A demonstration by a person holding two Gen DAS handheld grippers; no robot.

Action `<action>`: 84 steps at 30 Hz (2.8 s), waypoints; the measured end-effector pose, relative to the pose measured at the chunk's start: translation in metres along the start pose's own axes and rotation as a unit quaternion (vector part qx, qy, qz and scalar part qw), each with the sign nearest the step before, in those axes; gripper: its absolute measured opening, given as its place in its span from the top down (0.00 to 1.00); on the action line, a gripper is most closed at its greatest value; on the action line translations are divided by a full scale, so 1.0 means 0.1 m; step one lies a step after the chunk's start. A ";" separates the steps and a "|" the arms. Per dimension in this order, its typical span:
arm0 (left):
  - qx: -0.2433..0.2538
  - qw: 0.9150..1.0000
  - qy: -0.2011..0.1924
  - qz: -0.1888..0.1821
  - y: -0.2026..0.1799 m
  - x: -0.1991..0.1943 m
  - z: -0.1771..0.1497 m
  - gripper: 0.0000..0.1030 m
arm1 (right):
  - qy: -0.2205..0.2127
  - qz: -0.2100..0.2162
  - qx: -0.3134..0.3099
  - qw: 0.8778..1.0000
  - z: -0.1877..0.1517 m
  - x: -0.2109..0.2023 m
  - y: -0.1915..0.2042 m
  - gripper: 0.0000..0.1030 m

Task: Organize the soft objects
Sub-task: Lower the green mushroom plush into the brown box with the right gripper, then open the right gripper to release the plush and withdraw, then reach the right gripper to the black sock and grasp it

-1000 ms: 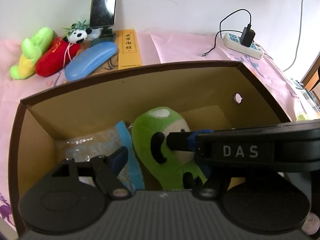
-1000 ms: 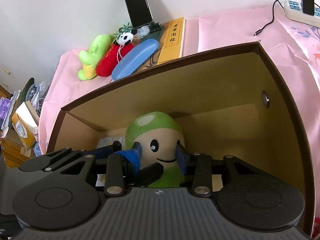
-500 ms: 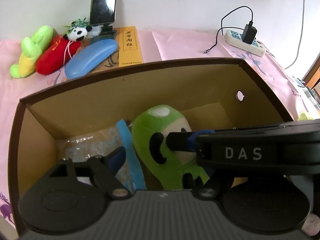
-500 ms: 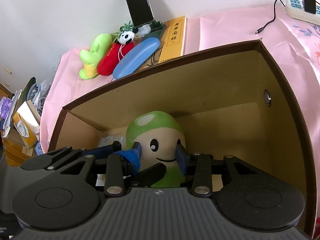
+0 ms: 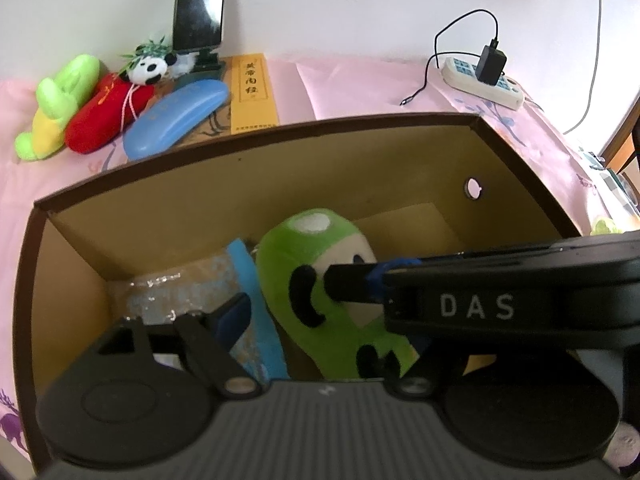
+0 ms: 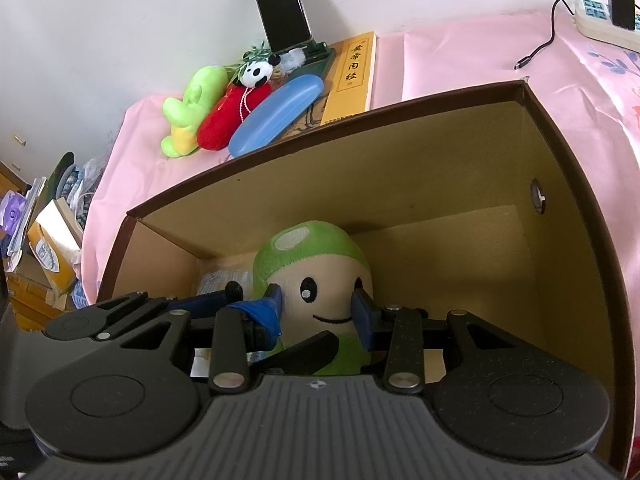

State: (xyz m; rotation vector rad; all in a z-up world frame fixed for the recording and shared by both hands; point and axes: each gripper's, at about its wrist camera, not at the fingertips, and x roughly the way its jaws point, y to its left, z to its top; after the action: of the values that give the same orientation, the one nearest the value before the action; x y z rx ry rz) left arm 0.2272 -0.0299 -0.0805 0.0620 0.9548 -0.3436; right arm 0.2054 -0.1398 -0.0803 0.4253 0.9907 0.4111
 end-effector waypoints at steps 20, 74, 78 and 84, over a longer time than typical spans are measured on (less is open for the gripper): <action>0.008 1.000 -0.014 0.005 -0.02 -0.04 0.01 0.24 | 0.006 0.006 0.015 1.000 0.01 -0.01 -0.04 0.78; 0.105 0.983 -0.025 -0.148 -0.72 -1.34 -1.60 0.13 | -0.059 -0.096 -0.032 0.993 -1.64 -1.34 0.16 0.79; 0.091 0.982 0.005 -0.166 -0.76 -1.15 -1.66 0.13 | -0.036 -0.087 -0.027 0.995 -1.72 -1.26 0.13 0.80; 0.071 0.981 0.040 -0.174 -0.81 -0.88 -1.67 0.13 | -0.002 -0.070 -0.014 0.997 -1.80 -1.12 0.06 0.81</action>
State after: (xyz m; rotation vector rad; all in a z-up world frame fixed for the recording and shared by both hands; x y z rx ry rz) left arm 0.0235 -0.0496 -0.0990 0.0381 1.0210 -0.7370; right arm -0.0053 -0.1645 -0.0845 0.3288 1.0032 0.2968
